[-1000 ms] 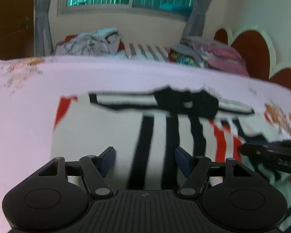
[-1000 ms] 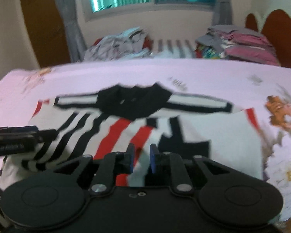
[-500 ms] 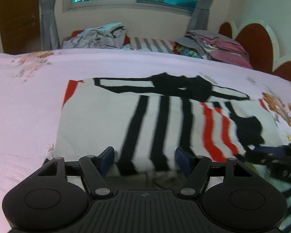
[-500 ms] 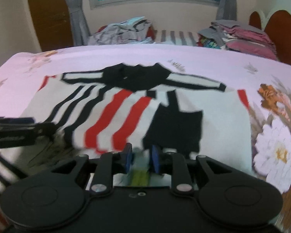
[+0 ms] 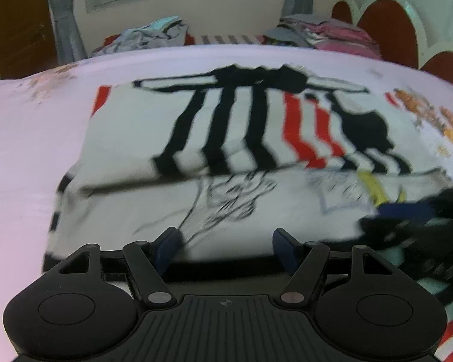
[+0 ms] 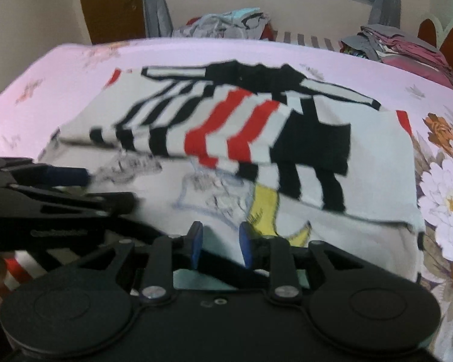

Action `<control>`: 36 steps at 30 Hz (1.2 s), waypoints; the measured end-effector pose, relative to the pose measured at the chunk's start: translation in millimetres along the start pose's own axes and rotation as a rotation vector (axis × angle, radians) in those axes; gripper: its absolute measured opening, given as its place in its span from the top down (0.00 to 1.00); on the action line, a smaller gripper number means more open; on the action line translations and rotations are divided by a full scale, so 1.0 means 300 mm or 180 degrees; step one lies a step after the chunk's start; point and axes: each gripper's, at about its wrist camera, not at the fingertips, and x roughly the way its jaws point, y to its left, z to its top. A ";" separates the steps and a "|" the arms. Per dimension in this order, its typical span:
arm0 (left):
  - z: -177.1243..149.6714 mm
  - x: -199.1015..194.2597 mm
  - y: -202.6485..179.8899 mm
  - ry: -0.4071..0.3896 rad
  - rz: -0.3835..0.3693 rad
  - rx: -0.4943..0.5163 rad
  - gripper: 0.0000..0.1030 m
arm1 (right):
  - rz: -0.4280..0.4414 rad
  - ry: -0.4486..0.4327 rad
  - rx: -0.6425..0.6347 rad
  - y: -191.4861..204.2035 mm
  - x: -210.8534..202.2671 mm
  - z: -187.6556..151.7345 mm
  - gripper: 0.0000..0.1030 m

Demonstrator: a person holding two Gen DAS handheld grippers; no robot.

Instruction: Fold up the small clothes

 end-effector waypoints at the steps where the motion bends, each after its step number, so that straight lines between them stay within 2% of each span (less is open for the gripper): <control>1: -0.009 -0.004 0.010 -0.0007 0.0029 0.0000 0.31 | -0.0076 -0.0007 -0.0063 -0.007 -0.007 -0.012 0.75; 4: -0.027 -0.020 0.041 0.0034 0.0095 -0.0056 0.27 | -0.0273 -0.0025 -0.0149 -0.042 -0.038 -0.055 0.73; 11: -0.074 -0.077 0.097 0.0050 0.0077 -0.0091 0.27 | -0.0384 -0.0009 0.0191 -0.116 -0.120 -0.122 0.72; 13: -0.087 -0.118 0.104 0.0021 -0.0016 -0.0108 0.27 | -0.0289 -0.0067 0.0297 -0.095 -0.159 -0.133 0.71; 17: -0.135 -0.168 0.089 0.0016 -0.0143 0.0059 0.27 | -0.0237 -0.0150 0.0330 0.001 -0.209 -0.158 0.71; 20: -0.180 -0.170 0.092 0.0079 -0.0169 0.0136 0.27 | -0.0170 -0.0068 0.0327 0.084 -0.215 -0.191 0.72; 24: -0.222 -0.197 0.108 0.0041 -0.0147 0.0272 0.27 | -0.0312 0.0071 0.0232 0.137 -0.211 -0.251 0.71; 29: -0.251 -0.236 0.144 0.0072 -0.0152 0.0288 0.27 | -0.0601 0.0107 0.0374 0.111 -0.263 -0.302 0.71; 36: -0.299 -0.288 0.180 0.0085 -0.0203 0.0305 0.27 | -0.0775 0.0113 0.0529 0.113 -0.331 -0.384 0.69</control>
